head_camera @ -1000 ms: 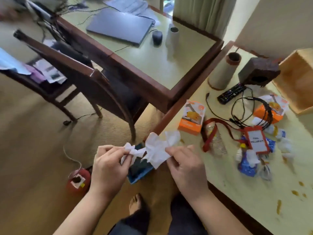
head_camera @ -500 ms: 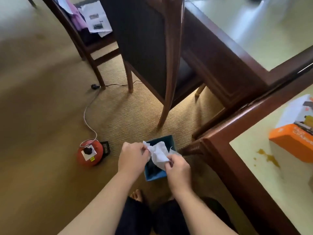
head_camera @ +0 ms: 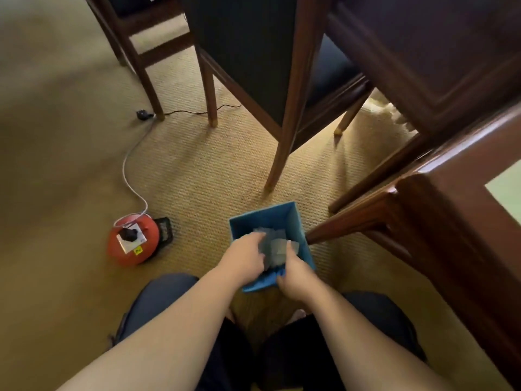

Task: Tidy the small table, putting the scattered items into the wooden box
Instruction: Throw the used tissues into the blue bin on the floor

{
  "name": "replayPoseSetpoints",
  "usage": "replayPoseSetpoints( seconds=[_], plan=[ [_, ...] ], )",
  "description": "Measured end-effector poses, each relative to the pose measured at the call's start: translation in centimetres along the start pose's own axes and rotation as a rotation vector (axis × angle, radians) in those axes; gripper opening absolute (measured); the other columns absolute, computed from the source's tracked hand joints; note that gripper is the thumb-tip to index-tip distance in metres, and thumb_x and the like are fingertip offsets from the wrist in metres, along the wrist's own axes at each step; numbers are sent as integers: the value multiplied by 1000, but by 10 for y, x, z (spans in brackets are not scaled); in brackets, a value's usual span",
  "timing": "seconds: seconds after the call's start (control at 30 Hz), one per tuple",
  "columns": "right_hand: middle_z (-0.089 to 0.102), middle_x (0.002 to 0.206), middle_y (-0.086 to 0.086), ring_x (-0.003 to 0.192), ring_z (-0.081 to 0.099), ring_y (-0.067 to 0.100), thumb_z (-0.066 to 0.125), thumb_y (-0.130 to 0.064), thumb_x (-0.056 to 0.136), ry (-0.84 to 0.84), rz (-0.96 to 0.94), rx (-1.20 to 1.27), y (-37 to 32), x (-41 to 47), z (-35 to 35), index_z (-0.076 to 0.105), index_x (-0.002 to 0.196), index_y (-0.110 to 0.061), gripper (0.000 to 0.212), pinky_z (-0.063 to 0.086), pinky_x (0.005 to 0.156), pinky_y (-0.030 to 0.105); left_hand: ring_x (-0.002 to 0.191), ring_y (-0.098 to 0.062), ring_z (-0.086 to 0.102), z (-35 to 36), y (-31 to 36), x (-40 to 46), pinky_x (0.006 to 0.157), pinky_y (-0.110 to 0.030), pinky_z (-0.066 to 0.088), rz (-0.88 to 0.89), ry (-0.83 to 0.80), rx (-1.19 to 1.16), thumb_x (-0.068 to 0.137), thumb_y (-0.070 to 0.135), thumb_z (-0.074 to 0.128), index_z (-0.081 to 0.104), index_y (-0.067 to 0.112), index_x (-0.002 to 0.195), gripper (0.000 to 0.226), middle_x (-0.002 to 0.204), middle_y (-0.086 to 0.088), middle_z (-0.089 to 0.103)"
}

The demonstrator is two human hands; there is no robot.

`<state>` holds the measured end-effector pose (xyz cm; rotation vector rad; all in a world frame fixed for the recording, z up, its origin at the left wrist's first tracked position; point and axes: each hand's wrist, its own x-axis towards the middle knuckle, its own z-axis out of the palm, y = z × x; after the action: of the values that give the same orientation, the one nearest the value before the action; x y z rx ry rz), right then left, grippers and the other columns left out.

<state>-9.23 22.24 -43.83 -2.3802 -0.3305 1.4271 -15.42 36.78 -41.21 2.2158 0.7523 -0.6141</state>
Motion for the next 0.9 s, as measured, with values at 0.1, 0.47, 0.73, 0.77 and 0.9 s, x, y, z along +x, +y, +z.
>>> replayPoseSetpoints(
  seconds=[0.1, 0.47, 0.73, 0.77, 0.9],
  plan=[
    [46, 157, 12, 139, 50, 28, 60, -17, 99, 110, -86, -3, -20, -66, -19, 14, 166, -15, 82, 38, 111, 31, 133, -22, 55, -41, 23, -46, 114, -34, 41, 47, 80, -46, 97, 22, 63, 54, 27, 146, 50, 144, 2, 60],
    [68, 124, -11, 117, 61, 3, 69, -21, 96, 777, -396, 57, -88, -398, -179, 68, 134, -22, 38, 47, 102, 14, 102, 0, 65, -232, 178, -279, 87, -29, 60, 350, 244, -151, 97, 31, 68, 67, 30, 121, 24, 108, 21, 68],
    [63, 127, -9, 119, 53, 8, 65, -25, 99, 1217, -122, 152, -4, -502, -274, 64, 135, -24, 36, 40, 99, 22, 98, -4, 67, -246, 342, -307, 78, -23, 62, 699, 222, -42, 97, 29, 68, 69, 27, 117, 20, 109, 14, 69],
    [64, 127, -8, 120, 54, 10, 64, -24, 99, 1258, -62, 174, 13, -509, -282, 65, 135, -23, 36, 41, 100, 25, 97, -4, 67, -240, 363, -306, 78, -24, 62, 728, 222, -28, 97, 30, 68, 69, 27, 117, 21, 109, 14, 69],
    [65, 124, -6, 117, 53, 20, 63, -21, 97, 1326, 166, 254, 94, -527, -308, 67, 132, -22, 35, 42, 95, 31, 100, -5, 64, -204, 436, -300, 81, -33, 61, 825, 191, 33, 95, 40, 67, 68, 35, 115, 20, 111, 17, 68]
  ],
)
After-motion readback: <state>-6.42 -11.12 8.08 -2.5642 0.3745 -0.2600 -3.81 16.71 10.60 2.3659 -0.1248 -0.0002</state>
